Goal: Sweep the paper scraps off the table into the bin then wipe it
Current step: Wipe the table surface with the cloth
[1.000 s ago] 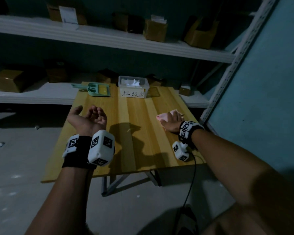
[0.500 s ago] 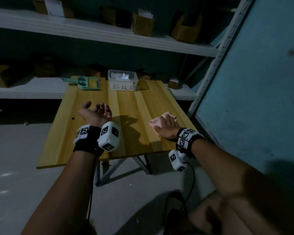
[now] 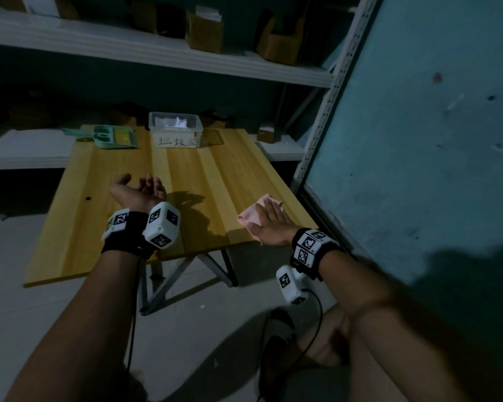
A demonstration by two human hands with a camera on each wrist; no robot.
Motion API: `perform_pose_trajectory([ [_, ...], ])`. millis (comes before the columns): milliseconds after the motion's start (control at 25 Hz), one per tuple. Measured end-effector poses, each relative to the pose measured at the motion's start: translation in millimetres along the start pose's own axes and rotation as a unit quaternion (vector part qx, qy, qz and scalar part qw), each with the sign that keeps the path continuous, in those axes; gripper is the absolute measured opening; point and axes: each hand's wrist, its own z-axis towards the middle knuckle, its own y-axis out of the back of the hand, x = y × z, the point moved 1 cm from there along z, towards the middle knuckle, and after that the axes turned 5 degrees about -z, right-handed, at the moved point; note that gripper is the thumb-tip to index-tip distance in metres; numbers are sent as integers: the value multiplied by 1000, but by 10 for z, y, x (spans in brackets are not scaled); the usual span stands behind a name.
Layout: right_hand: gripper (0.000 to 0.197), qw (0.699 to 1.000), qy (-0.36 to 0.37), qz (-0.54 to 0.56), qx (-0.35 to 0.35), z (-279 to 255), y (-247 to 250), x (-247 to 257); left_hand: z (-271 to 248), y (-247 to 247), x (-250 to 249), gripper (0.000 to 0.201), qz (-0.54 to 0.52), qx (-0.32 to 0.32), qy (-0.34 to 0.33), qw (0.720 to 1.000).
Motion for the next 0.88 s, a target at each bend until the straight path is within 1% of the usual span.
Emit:
perform_pose_trajectory([
  [200, 81, 998, -58, 20, -22, 32, -29, -348, -48, 23, -8, 23, 2, -3, 4, 1000],
  [280, 79, 995, -96, 33, -26, 79, -57, -528, -70, 18, -48, 23, -8, -9, 2, 1000],
  [360, 78, 986, -151, 61, -34, 114, -44, -658, -82, 28, -95, 23, -15, -17, -2, 1000],
  [400, 79, 981, -174, 82, -40, 145, -25, -711, -84, 35, -118, 22, -18, -19, -3, 1000],
  [480, 87, 974, -189, 116, -39, 194, 8, -723, -86, 53, -185, 22, -24, -21, -11, 999],
  [520, 89, 975, -188, 113, -44, 202, 30, -678, -89, 55, -238, 23, -29, -18, -18, 999],
  [600, 82, 975, -197, 91, -47, 217, 44, -577, -105, 51, -358, 24, -42, -7, -24, 999],
  [680, 80, 979, -186, 71, -50, 195, 76, -432, -104, 43, -504, 25, -62, 0, -28, 998],
  [800, 83, 991, -114, 47, -48, 246, 124, -112, -86, 69, -664, 25, -78, -8, -28, 997],
  [880, 84, 994, -84, 42, -45, 313, 158, 183, -93, 112, -707, 26, -77, -12, -32, 996],
])
